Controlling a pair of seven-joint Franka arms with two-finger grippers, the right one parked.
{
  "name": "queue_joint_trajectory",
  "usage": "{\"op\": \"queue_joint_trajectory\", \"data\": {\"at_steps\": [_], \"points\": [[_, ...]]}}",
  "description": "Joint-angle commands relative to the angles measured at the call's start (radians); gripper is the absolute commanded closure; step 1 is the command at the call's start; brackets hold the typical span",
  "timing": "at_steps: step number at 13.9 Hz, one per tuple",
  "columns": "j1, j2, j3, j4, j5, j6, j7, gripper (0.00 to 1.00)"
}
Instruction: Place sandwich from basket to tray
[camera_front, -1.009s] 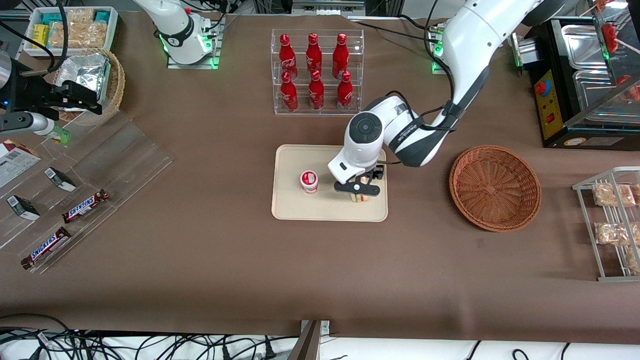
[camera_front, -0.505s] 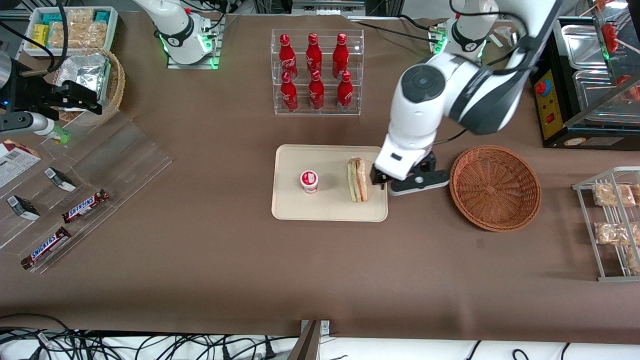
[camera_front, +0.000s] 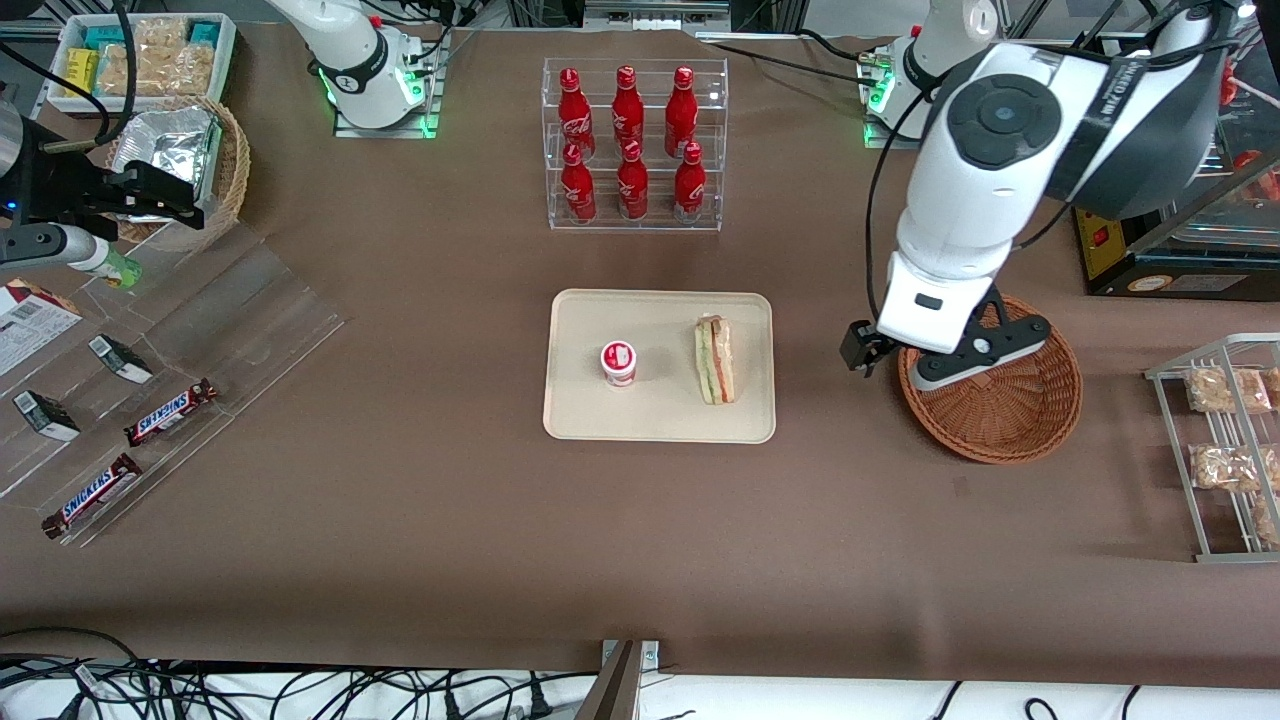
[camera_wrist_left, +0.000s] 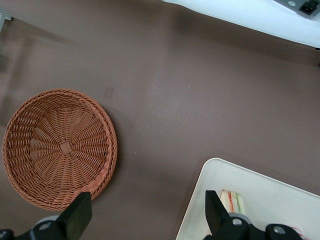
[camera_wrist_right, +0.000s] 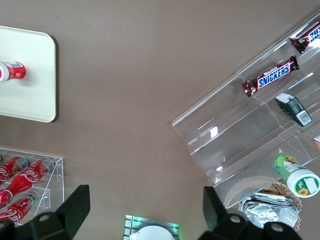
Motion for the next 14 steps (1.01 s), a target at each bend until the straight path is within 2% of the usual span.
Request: {"op": "queue_joint_trajectory", "data": {"at_steps": [1, 5, 7, 10, 14], "points": [[0.024, -0.065, 0.059, -0.013, -0.085, -0.024, 0.163, 0.0], [0.01, -0.152, 0.246, -0.035, -0.246, -0.075, 0.469, 0.0], [0.009, -0.18, 0.307, -0.035, -0.294, -0.115, 0.609, 0.0], [0.009, -0.204, 0.335, -0.044, -0.3, -0.162, 0.843, 0.0], [0.01, -0.214, 0.346, -0.055, -0.3, -0.165, 0.881, 0.0]]}}
